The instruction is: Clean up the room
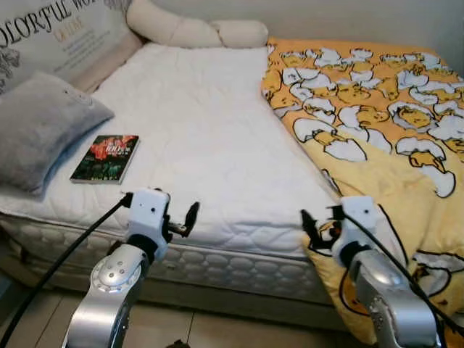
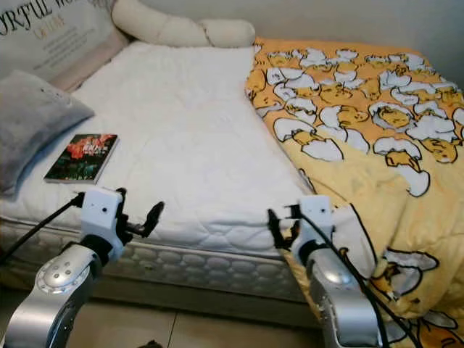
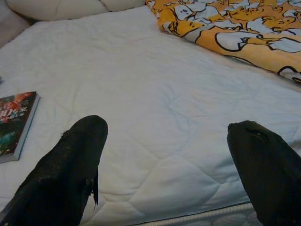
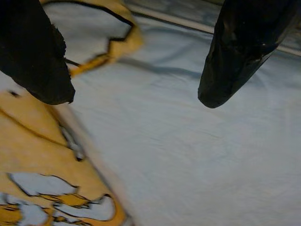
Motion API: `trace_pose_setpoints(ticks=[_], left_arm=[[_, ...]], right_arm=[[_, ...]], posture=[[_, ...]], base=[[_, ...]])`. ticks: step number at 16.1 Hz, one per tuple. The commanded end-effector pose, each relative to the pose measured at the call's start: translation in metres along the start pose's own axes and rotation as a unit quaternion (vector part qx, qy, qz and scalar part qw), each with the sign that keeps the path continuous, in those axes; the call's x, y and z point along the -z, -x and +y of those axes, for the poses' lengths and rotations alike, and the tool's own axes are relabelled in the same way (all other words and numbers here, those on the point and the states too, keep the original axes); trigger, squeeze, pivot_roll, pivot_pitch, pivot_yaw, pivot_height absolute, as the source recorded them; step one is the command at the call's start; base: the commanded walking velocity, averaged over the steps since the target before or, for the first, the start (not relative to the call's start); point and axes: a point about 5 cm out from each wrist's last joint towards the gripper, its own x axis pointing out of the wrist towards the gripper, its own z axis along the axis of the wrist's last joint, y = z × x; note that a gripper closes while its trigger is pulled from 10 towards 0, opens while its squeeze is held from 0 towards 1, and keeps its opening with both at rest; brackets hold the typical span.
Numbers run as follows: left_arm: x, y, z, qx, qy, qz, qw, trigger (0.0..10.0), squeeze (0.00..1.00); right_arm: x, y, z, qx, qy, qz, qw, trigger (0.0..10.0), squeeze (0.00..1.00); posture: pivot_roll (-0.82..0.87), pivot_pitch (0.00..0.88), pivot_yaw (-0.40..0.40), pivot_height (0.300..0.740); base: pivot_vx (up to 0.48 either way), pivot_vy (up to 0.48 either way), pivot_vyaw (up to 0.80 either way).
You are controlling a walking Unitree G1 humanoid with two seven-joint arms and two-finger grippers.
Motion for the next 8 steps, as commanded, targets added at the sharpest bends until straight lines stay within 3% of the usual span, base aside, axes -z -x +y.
trace_pose_setpoints(ticks=[1, 8], left_arm=[[-0.0045, -0.0008, 0.0041, -0.011, -0.004, -0.011, 1.000, 10.0, 0.00], [-0.0037, -0.0017, 0.0086, -0.032, 0.004, -0.009, 0.999, 10.0, 0.00]], right_arm=[[-0.0015, -0.0014, 0.0015, 0.004, 0.001, 0.005, 1.000, 10.0, 0.00], [-0.0051, -0.0065, 0.0043, -0.006, 0.006, 0.003, 1.000, 10.0, 0.00]], posture=[[0.02, 0.000, -0.002, 0.740], [0.04, 0.000, -0.016, 0.740]], base=[[0.000, 0.000, 0.00], [0.000, 0.000, 0.00]])
